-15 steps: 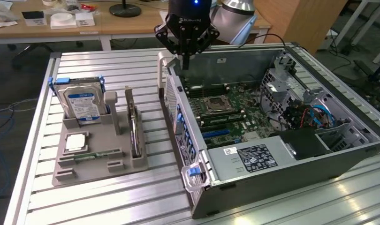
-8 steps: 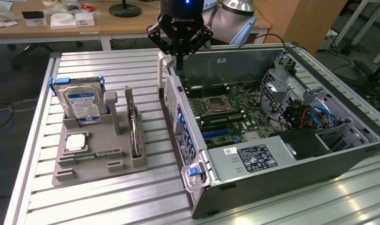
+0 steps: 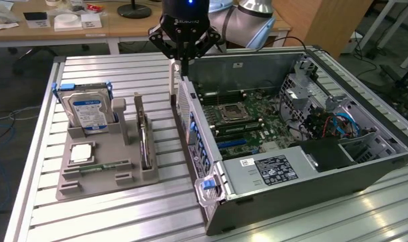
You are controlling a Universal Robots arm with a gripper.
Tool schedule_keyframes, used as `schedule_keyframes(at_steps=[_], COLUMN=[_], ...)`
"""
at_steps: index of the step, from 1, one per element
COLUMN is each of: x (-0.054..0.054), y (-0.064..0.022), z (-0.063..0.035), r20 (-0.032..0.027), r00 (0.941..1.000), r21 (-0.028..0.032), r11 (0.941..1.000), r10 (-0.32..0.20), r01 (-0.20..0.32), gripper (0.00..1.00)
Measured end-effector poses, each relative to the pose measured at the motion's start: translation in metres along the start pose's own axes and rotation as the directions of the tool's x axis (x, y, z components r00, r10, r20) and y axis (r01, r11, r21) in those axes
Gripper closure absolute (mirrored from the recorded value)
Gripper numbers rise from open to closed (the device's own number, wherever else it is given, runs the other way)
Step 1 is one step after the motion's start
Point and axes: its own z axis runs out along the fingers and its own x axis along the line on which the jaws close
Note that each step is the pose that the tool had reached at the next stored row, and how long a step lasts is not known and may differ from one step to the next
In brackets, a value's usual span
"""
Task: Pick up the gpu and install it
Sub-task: 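Reach for the gpu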
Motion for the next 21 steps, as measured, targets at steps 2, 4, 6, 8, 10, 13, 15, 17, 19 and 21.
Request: schedule_keyframes(at_steps=[2,4,6,8,10,13,15,17,19,21], x=[0.004,0.007,0.009,0.011,0.013,0.015,0.017,0.019,0.02,0.02], y=[-0.0002,-0.0003,-0.0003,-0.0004,-0.0005,-0.0006,-0.0007,-0.0007,-0.0008,-0.0008], z=[0.0,-0.0001,-0.0002,-0.0002,-0.0003,-0.0003,-0.0004,-0.0005,-0.0005,-0.0005], r20=[0.0001,0.0001,0.0001,0.0001,0.0002,0.0001,0.0001,0.0001,0.0002,0.0002], r00=[1.0,1.0,1.0,1.0,1.0,1.0,1.0,1.0,1.0,1.0], r21=[-0.0001,-0.0001,-0.0001,-0.0001,-0.0001,-0.0001,0.0,0.0,-0.0001,-0.0001], r11=[1.0,1.0,1.0,1.0,1.0,1.0,1.0,1.0,1.0,1.0], r10=[0.0,0.0,0.0,0.0,0.001,0.001,0.001,0.002,0.002,0.002], r01=[0.0,0.0,0.0,0.0,-0.001,-0.001,-0.001,-0.002,-0.002,-0.002], gripper=[0.89,0.89,0.89,0.89,0.89,0.89,0.89,0.89,0.89,0.89])
